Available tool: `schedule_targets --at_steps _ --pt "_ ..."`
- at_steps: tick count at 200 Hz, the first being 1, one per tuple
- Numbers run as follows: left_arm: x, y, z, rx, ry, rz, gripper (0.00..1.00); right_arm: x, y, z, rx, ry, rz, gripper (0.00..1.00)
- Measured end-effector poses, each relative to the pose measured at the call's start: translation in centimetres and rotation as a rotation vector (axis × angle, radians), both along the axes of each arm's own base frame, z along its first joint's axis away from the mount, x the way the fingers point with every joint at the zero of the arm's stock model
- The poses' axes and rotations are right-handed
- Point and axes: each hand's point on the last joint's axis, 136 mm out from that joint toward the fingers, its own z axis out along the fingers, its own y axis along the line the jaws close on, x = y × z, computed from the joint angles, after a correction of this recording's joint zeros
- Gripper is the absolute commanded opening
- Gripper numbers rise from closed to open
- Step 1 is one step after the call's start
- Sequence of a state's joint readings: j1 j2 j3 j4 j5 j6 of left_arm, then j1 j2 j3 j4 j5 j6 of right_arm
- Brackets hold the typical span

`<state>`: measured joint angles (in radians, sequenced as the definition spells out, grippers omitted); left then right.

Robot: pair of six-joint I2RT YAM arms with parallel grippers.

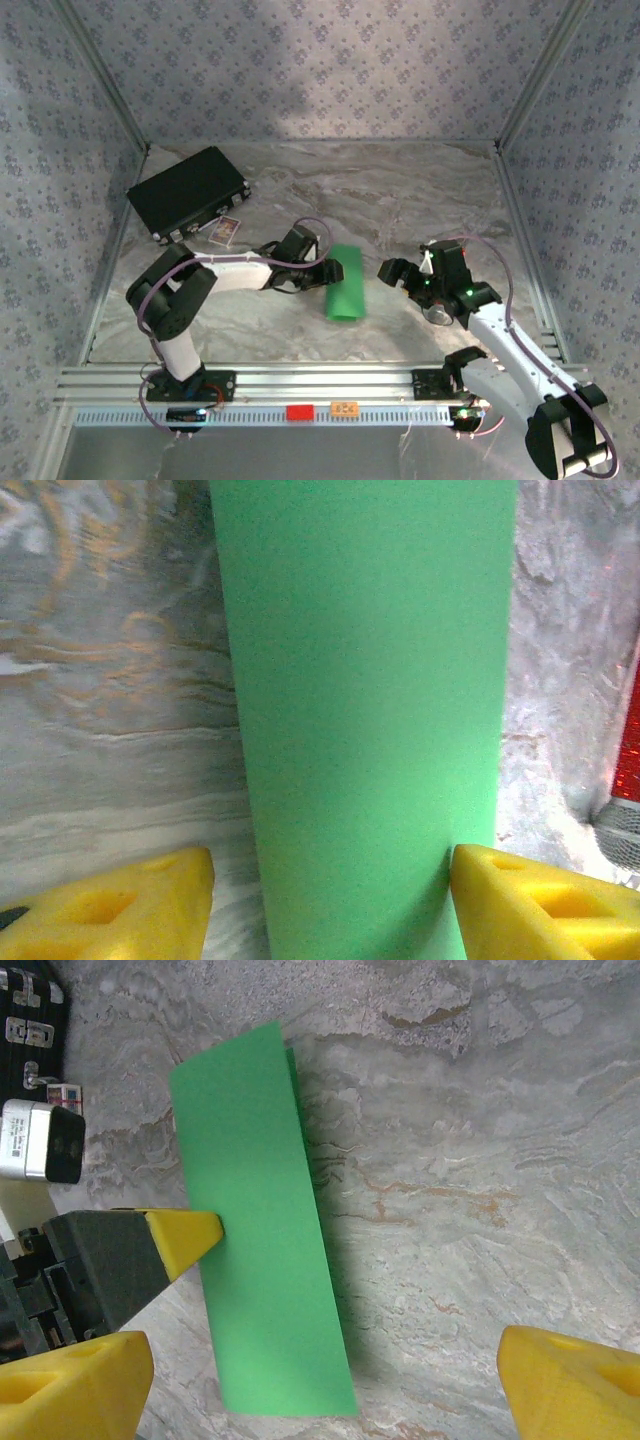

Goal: Fold a paper plane with a square sheet of paper (pick it up from the middle)
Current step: First fold the square sheet of paper in half at the center of the table, then hold the square sheet of paper at the center of the table.

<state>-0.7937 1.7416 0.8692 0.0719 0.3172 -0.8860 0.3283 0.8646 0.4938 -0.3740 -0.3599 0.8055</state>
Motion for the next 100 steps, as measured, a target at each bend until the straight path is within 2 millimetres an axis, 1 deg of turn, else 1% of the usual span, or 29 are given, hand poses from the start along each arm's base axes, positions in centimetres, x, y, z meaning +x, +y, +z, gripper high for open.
schedule_targets --at_steps 16,37,100 --pt "0.0 0.4 0.1 0.025 -0.015 -0.004 0.61 0.1 0.0 -0.2 0.001 0.005 -0.004 0.91" --pt "0.2 0.7 0.2 0.052 -0.029 -0.013 0.54 0.0 0.0 -0.7 -0.002 0.021 -0.01 0.91" --pt "-0.1 1.5 -0.4 0.107 -0.024 -0.031 0.53 -0.3 0.0 -1.3 -0.003 0.036 -0.014 0.91"
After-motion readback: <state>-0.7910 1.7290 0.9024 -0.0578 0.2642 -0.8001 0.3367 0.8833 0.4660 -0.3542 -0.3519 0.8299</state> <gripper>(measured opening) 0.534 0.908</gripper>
